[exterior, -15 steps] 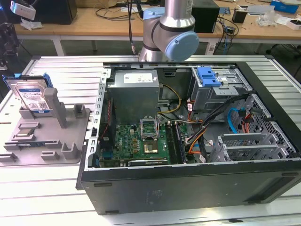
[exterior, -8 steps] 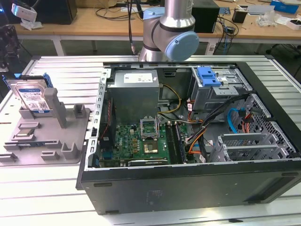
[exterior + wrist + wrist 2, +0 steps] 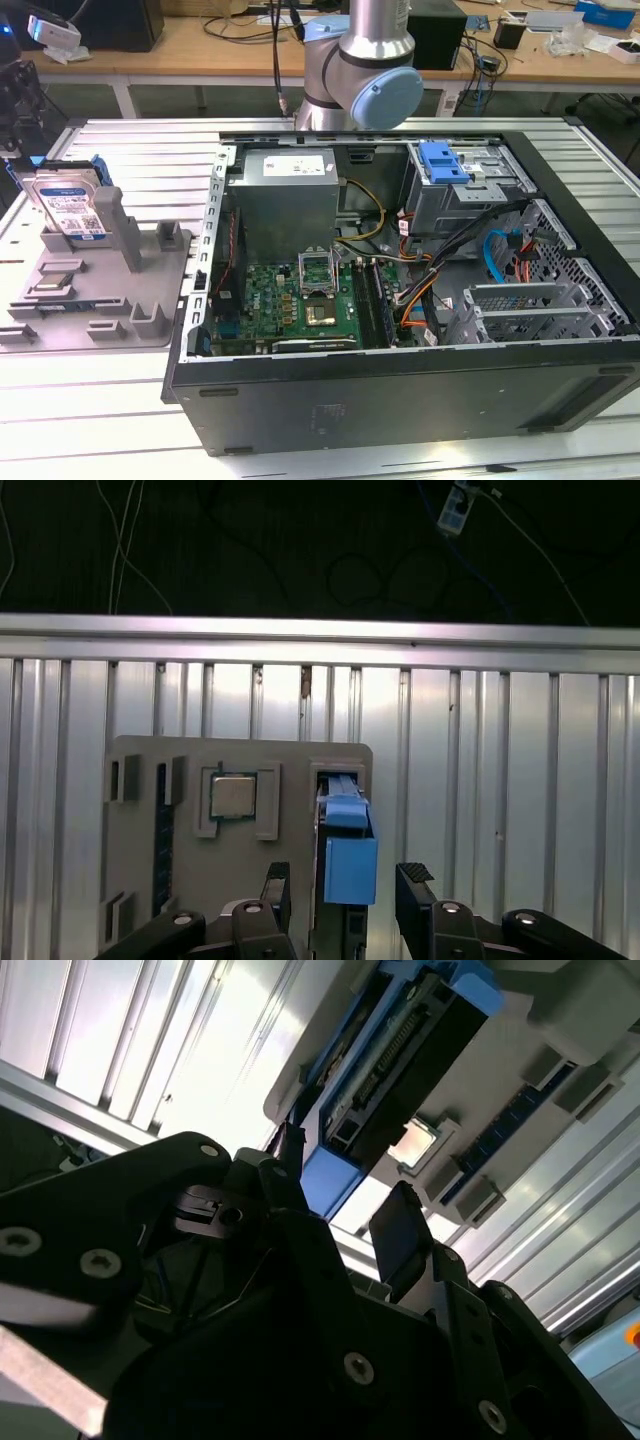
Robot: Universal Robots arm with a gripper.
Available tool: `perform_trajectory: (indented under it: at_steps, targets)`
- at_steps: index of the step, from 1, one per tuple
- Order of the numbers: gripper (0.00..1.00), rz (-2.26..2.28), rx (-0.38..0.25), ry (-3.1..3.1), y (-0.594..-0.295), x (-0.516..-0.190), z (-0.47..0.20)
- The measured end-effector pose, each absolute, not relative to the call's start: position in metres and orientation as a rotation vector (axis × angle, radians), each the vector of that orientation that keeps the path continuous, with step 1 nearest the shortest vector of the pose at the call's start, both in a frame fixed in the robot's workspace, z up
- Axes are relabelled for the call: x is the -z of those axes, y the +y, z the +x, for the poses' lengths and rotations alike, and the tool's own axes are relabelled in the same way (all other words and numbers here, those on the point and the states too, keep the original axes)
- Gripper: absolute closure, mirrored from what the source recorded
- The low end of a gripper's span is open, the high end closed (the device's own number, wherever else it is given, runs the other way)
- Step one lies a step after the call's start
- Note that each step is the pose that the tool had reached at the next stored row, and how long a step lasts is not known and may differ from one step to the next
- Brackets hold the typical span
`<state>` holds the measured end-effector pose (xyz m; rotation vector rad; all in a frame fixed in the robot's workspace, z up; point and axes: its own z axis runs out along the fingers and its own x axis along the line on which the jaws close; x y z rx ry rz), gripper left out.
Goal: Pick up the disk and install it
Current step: 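Pick up the disk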
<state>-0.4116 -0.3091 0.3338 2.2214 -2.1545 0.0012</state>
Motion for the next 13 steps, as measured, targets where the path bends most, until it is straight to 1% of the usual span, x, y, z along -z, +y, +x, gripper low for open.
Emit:
perform_trajectory:
  at_steps: [13]
  targets:
    - [0.46,2.221,-0.001,-2.154,-0.3091,-0.3234,-0.4116]
